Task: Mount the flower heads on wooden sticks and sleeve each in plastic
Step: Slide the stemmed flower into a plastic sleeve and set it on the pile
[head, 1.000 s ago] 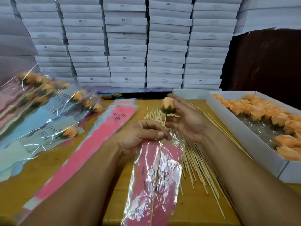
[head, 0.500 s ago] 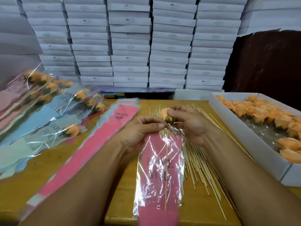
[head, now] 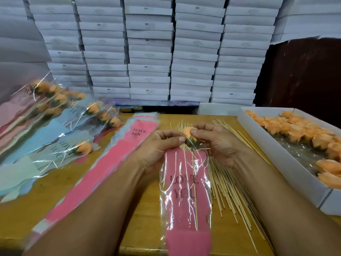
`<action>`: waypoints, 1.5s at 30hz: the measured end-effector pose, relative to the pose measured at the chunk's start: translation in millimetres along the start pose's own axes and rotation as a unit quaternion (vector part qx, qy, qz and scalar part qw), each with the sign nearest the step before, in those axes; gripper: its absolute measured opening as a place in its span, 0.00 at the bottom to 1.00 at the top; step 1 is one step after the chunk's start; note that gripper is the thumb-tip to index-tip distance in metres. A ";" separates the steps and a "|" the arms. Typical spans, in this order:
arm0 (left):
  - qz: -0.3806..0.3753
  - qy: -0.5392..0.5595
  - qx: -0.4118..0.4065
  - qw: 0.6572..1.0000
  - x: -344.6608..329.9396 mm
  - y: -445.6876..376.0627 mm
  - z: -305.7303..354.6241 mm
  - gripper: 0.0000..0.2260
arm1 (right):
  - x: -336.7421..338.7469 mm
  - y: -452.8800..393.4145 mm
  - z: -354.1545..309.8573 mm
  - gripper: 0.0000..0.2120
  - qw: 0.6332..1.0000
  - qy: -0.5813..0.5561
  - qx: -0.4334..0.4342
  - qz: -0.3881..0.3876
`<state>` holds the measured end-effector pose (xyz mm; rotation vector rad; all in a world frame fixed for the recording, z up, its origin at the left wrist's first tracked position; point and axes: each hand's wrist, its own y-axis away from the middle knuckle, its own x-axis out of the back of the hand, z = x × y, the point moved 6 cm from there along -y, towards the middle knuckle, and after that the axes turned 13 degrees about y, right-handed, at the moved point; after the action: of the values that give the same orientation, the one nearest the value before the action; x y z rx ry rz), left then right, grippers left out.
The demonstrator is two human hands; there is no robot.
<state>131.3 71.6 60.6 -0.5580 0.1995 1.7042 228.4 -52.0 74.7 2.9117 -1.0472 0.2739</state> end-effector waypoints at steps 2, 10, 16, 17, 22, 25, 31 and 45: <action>-0.005 0.004 0.001 1.000 -0.9 0.1 -0.5 0.08 | -0.2 0.5 0.0 0.16 1.000 0.014 -0.001 0.001; -0.019 0.030 -0.023 0.999 -0.4 -2.9 1.4 0.06 | -5.6 -1.2 0.2 0.15 0.999 -0.016 0.019 -0.023; 0.000 0.030 -0.048 0.998 1.0 -4.0 2.0 0.09 | -7.8 0.1 -0.7 0.26 0.999 0.029 0.029 -0.036; 0.004 0.025 -0.056 0.998 1.2 -4.1 2.3 0.09 | -9.2 0.7 -1.3 0.31 0.997 0.043 0.036 -0.043; 0.002 0.020 -0.056 0.998 2.1 -2.5 0.7 0.08 | -11.0 0.3 -0.7 0.24 0.995 0.052 0.057 -0.062; 0.004 0.031 -0.042 0.999 1.0 -2.8 -1.7 0.10 | -12.2 -2.1 2.7 0.16 0.996 0.012 0.052 -0.077; 0.057 0.002 0.093 0.994 16.3 -1.5 -7.7 0.13 | -10.6 -1.2 -0.7 0.14 0.993 -0.028 0.062 -0.092; -0.029 -0.043 0.259 0.965 21.4 10.1 -24.5 0.18 | -18.5 5.4 -5.7 0.10 0.990 0.057 0.091 -0.094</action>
<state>125.3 77.7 27.7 -0.0991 0.5413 1.5332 210.1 -43.9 76.9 3.0816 -0.7615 0.5482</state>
